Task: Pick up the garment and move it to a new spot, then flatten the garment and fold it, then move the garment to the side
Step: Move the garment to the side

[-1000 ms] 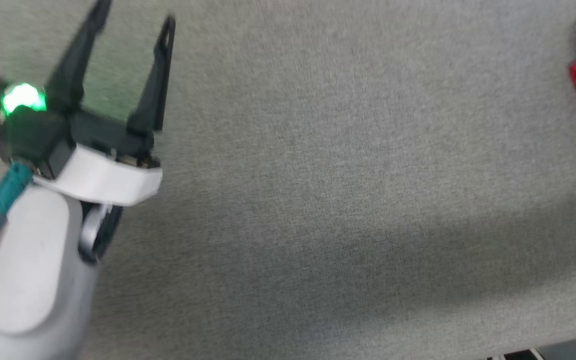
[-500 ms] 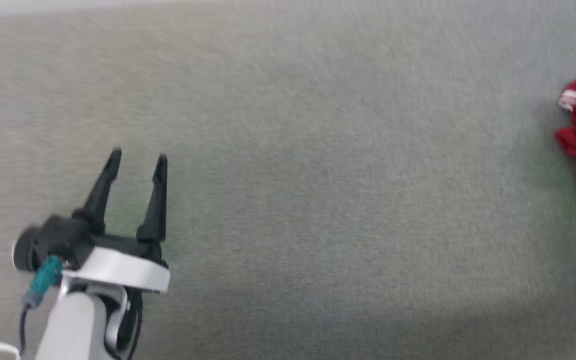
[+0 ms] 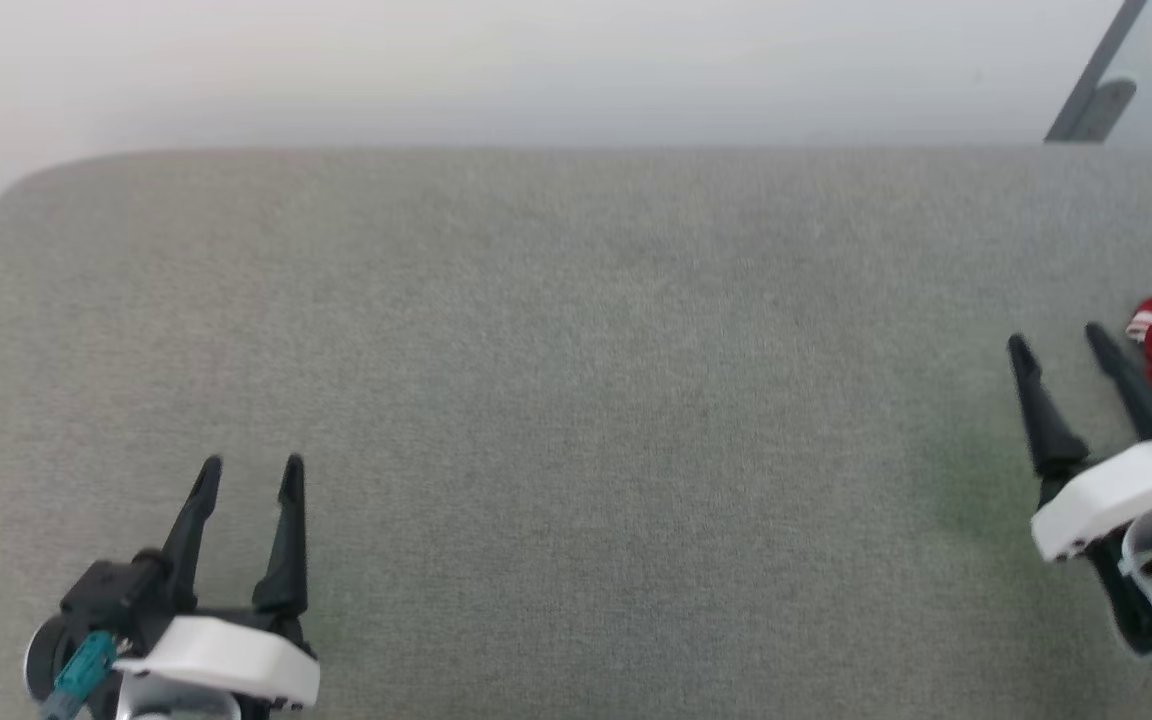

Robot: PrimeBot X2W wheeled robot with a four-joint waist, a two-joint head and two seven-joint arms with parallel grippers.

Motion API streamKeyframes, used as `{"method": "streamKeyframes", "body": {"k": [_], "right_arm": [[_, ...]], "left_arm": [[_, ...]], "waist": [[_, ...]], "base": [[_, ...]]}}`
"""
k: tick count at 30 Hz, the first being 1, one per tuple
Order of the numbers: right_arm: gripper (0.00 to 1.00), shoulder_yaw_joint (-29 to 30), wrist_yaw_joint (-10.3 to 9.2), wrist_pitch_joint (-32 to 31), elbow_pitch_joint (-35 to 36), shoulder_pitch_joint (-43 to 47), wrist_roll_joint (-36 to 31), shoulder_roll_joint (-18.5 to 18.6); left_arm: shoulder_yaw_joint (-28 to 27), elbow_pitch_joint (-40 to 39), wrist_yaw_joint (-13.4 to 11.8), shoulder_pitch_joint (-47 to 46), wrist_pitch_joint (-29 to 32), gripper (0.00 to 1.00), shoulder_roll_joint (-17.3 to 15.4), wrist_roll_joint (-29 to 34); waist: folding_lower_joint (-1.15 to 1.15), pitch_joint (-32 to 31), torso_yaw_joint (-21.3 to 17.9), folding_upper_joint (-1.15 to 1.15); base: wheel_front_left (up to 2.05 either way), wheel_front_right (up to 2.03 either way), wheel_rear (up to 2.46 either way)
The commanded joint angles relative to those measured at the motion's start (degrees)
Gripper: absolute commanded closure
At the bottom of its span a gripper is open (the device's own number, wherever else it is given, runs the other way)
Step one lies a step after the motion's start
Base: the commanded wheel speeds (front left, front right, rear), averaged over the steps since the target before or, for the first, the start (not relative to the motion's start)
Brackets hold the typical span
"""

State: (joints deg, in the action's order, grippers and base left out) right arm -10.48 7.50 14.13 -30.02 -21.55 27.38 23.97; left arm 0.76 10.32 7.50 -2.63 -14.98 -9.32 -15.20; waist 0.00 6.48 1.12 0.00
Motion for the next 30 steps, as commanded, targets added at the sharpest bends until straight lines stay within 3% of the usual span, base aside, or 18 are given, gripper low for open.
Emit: {"method": "streamKeyframes", "body": {"k": [1, 17, 30], "right_arm": [[0.00, 0.47, -0.02, 0.16, 0.76, 0.93, -0.52, -0.50], [0.00, 11.72, -0.02, -4.78, 19.20, 16.56, -5.36, -5.58], [0.00, 18.63, -0.01, -9.78, 30.47, 24.54, -8.30, -10.60]], "left_arm": [[-0.30, -0.33, -0.07, 0.96, -0.26, 0.00, -0.09, -0.67], [-1.22, -4.62, -0.06, 8.62, -0.27, 0.00, -1.95, -1.12], [-2.64, -8.86, -0.06, 12.35, -0.27, 0.00, -1.18, 0.03]], "waist": [[0.00, -1.59, 0.64, 0.00], [0.00, -6.11, 0.82, 0.00], [0.00, -6.71, 0.50, 0.00]], "base": [[0.00, 0.00, 0.00], [0.00, 0.00, 0.00], [0.00, 0.00, 0.00]]}}
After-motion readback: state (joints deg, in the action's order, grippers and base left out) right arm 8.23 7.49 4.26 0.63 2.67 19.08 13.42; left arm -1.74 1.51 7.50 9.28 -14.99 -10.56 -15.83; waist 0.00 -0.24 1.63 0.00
